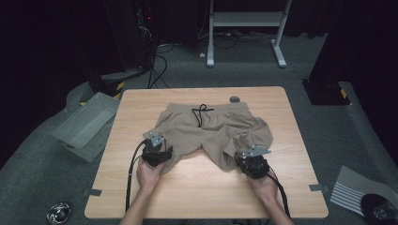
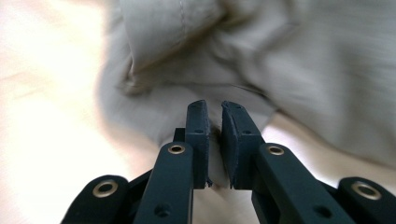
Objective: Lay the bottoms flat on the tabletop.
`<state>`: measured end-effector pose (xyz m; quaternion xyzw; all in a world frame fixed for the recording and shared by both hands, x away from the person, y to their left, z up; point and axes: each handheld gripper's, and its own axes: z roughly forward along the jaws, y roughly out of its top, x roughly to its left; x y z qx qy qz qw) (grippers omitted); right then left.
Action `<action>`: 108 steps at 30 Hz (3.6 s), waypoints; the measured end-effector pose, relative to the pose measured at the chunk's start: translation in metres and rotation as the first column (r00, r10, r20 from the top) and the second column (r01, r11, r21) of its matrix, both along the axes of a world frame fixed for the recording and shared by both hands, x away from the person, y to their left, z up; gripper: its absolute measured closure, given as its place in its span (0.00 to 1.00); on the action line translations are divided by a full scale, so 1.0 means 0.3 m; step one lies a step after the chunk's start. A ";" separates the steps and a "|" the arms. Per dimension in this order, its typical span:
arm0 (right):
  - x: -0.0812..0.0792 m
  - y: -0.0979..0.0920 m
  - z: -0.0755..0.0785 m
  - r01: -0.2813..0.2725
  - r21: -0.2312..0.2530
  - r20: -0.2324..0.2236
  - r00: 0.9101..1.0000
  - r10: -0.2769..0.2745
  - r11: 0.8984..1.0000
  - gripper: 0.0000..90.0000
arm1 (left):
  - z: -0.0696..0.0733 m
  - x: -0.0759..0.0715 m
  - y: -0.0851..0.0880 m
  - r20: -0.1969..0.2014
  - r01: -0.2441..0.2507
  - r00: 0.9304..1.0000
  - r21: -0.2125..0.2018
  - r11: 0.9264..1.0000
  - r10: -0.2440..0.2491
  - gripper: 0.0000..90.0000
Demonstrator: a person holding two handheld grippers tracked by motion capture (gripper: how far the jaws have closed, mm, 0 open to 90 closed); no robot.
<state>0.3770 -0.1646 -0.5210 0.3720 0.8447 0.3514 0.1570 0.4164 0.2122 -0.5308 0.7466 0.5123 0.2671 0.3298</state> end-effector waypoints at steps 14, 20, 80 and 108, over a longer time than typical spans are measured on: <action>-0.005 -0.051 0.040 0.141 0.008 0.125 0.982 -0.141 0.990 0.63 | 0.000 0.000 0.002 -0.001 0.002 1.000 0.004 1.000 -0.002 0.42; 0.065 -0.035 0.010 0.105 -0.037 0.083 0.991 -0.102 0.994 0.96 | 0.001 0.000 0.003 -0.003 0.003 1.000 0.004 1.000 -0.003 0.42; 0.092 -0.004 0.012 0.006 0.010 -0.052 0.999 -0.006 1.000 0.95 | 0.166 -0.145 -0.170 0.016 0.248 0.969 -0.132 0.960 -0.248 0.33; 0.165 0.099 -0.003 0.042 0.022 0.005 0.999 -0.042 0.999 0.94 | 0.031 -0.042 -0.479 -0.099 0.419 0.897 -0.112 0.901 -0.430 0.79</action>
